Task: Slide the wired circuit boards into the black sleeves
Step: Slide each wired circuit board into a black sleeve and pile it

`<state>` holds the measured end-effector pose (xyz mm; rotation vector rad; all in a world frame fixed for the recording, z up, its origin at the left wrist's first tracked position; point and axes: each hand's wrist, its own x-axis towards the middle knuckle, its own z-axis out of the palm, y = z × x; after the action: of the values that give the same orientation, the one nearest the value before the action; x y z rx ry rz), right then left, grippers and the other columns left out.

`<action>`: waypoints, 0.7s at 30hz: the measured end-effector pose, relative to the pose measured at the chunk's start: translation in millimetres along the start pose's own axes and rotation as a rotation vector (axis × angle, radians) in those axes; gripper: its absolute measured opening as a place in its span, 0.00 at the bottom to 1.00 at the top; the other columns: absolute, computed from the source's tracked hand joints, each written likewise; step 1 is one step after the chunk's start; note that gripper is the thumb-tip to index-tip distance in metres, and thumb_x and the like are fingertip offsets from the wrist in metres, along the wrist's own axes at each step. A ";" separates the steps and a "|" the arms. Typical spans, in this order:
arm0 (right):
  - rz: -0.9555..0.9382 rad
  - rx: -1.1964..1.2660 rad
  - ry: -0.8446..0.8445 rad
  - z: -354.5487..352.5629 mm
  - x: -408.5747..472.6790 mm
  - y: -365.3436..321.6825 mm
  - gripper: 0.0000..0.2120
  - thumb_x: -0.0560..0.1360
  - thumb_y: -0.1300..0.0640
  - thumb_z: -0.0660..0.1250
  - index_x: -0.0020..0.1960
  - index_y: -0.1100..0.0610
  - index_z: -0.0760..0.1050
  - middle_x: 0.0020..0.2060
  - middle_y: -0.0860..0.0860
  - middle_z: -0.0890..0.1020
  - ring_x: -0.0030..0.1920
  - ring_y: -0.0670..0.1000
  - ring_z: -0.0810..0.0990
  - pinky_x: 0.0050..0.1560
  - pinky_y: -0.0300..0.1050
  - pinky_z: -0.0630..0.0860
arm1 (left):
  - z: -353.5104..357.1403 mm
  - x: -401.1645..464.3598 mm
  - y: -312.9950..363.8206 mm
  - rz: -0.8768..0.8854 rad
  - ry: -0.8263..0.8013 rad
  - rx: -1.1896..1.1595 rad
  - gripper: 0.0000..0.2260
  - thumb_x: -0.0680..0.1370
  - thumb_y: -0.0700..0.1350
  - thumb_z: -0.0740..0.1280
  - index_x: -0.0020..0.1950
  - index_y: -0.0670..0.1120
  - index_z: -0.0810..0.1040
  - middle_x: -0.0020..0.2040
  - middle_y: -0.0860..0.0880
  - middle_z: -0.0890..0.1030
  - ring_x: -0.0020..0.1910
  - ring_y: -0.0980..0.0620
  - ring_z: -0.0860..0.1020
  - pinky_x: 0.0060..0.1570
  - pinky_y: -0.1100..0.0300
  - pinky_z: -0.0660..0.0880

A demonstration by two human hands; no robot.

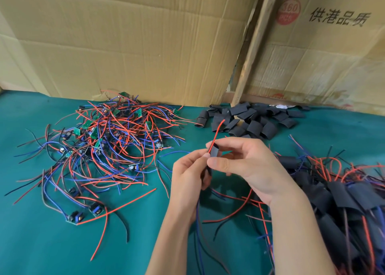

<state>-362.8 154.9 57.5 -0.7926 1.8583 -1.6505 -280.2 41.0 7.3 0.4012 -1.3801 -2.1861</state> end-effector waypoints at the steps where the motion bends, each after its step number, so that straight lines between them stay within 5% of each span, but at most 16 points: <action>1: -0.018 -0.007 0.025 1.0 0.0 -1.4 0.19 0.62 0.53 0.84 0.52 0.52 0.87 0.48 0.54 0.88 0.42 0.48 0.82 0.43 0.41 0.77 | 0.1 0.6 -0.7 0.010 0.017 0.005 0.10 0.82 0.36 0.62 0.46 0.37 0.82 0.26 0.46 0.66 0.22 0.55 0.61 0.23 0.67 0.59; 6: -0.195 0.041 0.431 -2.6 0.8 -14.1 0.15 0.64 0.63 0.83 0.49 0.56 0.85 0.40 0.51 0.88 0.36 0.45 0.84 0.40 0.37 0.78 | 3.1 2.1 -6.8 0.052 0.119 0.055 0.10 0.83 0.35 0.60 0.49 0.41 0.81 0.37 0.46 0.84 0.22 0.57 0.68 0.23 0.69 0.64; 11: -0.461 0.102 0.665 -2.7 -0.4 -27.0 0.12 0.66 0.63 0.82 0.42 0.51 0.82 0.36 0.43 0.87 0.35 0.40 0.84 0.38 0.32 0.77 | 3.9 1.9 -9.8 0.067 0.149 0.144 0.10 0.83 0.37 0.60 0.51 0.42 0.81 0.40 0.45 0.86 0.22 0.55 0.69 0.23 0.68 0.64; 16: -0.393 0.077 0.760 5.6 6.0 -18.2 0.08 0.68 0.61 0.81 0.43 0.53 0.84 0.38 0.48 0.88 0.36 0.48 0.85 0.41 0.43 0.80 | 5.1 0.6 -9.3 0.068 0.137 0.183 0.10 0.83 0.37 0.60 0.51 0.44 0.81 0.40 0.45 0.86 0.23 0.54 0.69 0.24 0.67 0.63; 21: -0.351 0.281 0.862 10.3 9.6 -13.9 0.08 0.70 0.63 0.80 0.45 0.58 0.83 0.36 0.50 0.87 0.32 0.47 0.84 0.36 0.40 0.80 | 6.1 -0.7 -7.3 0.062 0.107 0.189 0.10 0.83 0.37 0.60 0.51 0.44 0.82 0.41 0.44 0.86 0.24 0.53 0.69 0.25 0.68 0.64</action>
<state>-360.8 139.8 70.1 -0.2940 1.9860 -2.7106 -284.7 48.5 3.5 0.5290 -1.5240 -1.9617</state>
